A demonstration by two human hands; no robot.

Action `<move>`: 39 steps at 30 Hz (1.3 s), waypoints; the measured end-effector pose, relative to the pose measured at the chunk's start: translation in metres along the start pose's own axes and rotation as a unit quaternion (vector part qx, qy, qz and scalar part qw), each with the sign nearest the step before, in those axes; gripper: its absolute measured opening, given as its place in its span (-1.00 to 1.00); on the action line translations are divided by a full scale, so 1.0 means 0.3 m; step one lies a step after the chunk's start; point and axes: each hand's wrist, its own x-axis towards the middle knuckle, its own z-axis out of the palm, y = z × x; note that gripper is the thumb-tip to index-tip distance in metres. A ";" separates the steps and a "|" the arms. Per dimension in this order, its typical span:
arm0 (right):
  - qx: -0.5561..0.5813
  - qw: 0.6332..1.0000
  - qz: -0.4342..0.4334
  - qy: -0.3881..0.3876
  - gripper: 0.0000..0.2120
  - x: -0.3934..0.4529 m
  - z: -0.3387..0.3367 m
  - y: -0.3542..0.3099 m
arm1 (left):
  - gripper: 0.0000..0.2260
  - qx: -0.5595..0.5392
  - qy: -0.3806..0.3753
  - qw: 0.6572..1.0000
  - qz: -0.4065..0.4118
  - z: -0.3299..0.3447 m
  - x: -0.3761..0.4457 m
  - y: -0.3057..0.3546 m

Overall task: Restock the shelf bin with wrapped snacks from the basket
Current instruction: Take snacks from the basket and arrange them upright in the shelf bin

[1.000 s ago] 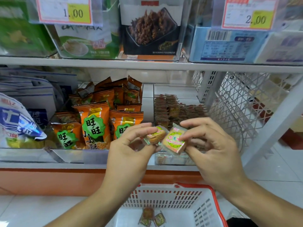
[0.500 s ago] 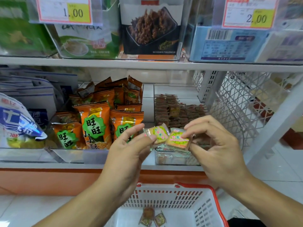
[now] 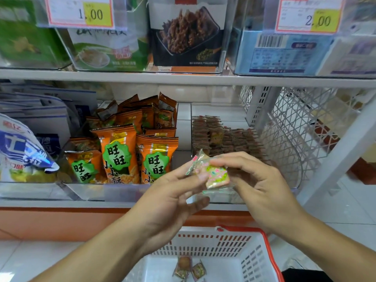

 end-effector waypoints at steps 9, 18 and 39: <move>0.124 0.969 0.167 -0.134 -0.45 0.014 -0.020 0.035 | -0.24 0.332 0.114 0.932 0.091 -0.015 0.016 -0.029; 0.027 0.966 0.213 -0.141 -0.58 0.122 -0.067 0.078 | -0.35 0.363 0.197 0.882 0.228 -0.015 0.074 -0.057; -0.278 0.919 0.279 0.022 -0.29 0.348 -0.011 0.402 | -0.32 0.509 0.161 0.827 0.174 -0.034 0.140 -0.111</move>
